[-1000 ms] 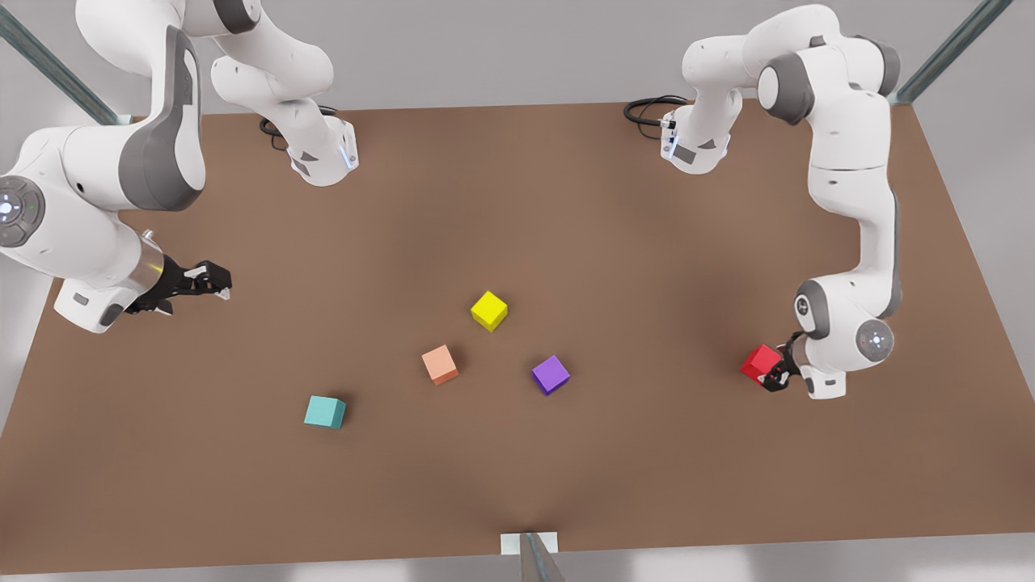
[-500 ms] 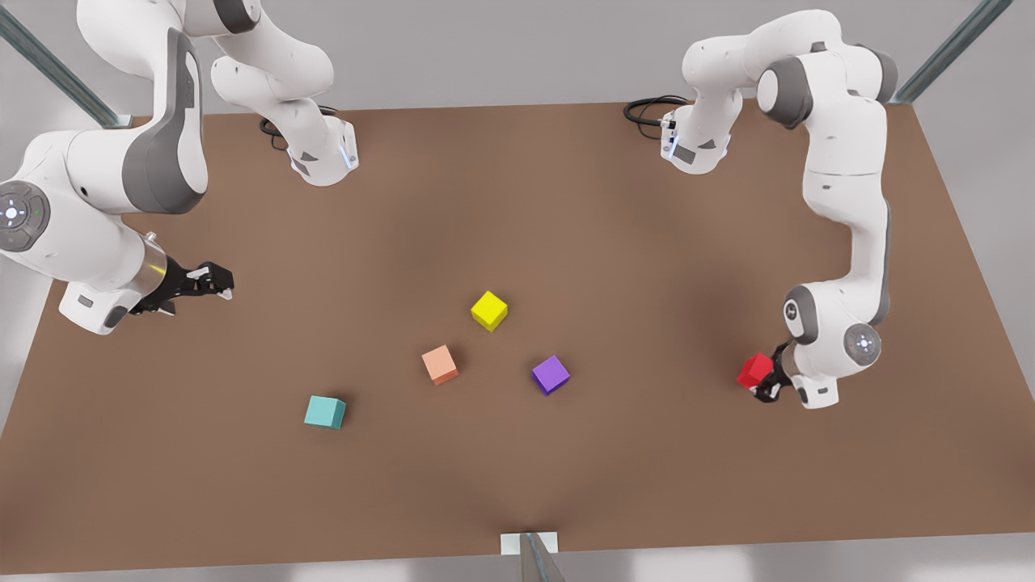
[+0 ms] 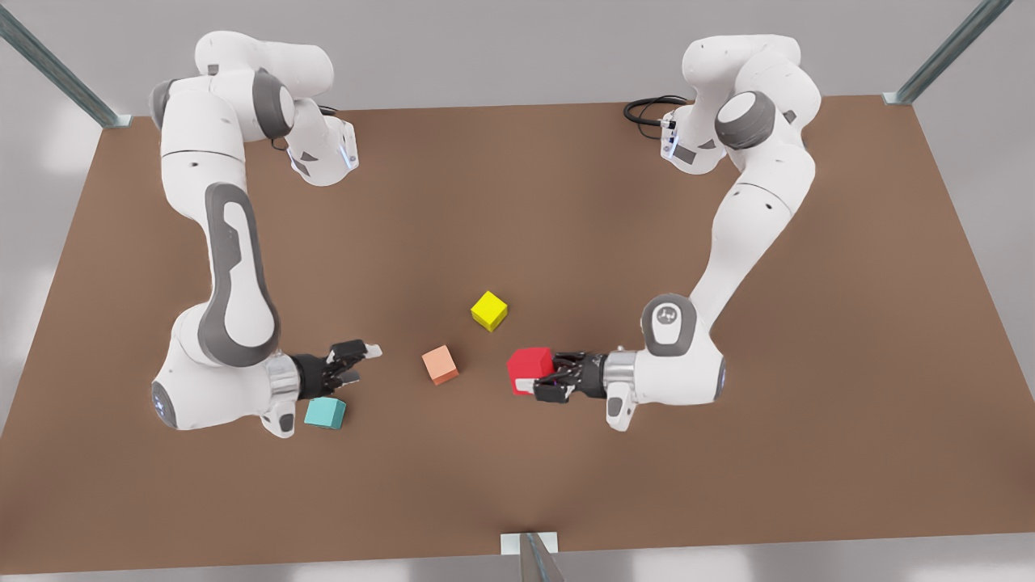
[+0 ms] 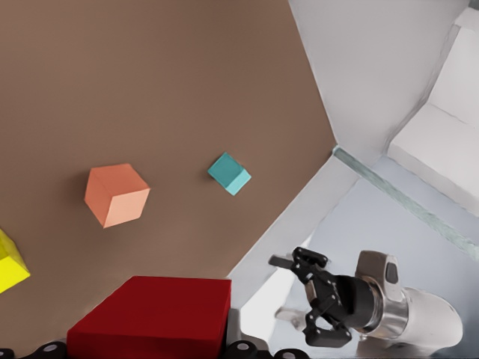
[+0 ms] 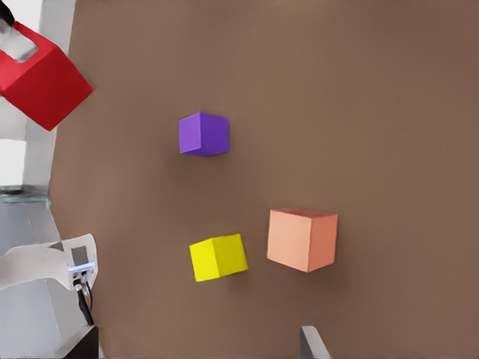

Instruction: Pick up red wooden cube and pass to hand red wooden cube and place in blue wooden cube

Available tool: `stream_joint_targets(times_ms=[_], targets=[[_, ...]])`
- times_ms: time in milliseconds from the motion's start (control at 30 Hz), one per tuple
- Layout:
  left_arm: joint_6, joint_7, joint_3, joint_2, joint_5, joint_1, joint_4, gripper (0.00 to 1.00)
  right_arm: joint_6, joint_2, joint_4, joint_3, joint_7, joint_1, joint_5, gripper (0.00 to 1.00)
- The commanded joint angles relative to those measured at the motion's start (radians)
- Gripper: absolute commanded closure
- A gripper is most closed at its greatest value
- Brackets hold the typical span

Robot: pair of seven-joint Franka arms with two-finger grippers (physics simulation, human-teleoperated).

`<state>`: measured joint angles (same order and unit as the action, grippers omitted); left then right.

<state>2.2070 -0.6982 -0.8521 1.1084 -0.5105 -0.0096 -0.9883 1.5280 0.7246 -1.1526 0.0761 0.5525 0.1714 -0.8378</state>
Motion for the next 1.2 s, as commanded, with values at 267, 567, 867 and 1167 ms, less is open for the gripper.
stream_joint_targets(times_ms=[267,567,867,1167], targets=[[0.226,0.651,-0.024,0.044,-0.082,-0.072,0.033,0.48,0.388,0.062,0.005,-0.048,1.192,0.034,-0.211,0.00],[0.211,0.999,-0.025,0.050,-0.292,-0.066,0.025,0.48,0.360,0.099,-0.019,-0.090,1.534,0.036,-0.415,0.00],[0.217,1.332,-0.025,0.090,-0.545,-0.070,0.017,0.48,0.360,0.101,-0.041,-0.131,1.528,0.048,-0.486,0.00],[0.215,1.313,-0.021,0.091,-0.585,-0.070,0.000,0.46,0.415,0.121,-0.021,-0.130,1.494,0.076,-0.512,0.00]])
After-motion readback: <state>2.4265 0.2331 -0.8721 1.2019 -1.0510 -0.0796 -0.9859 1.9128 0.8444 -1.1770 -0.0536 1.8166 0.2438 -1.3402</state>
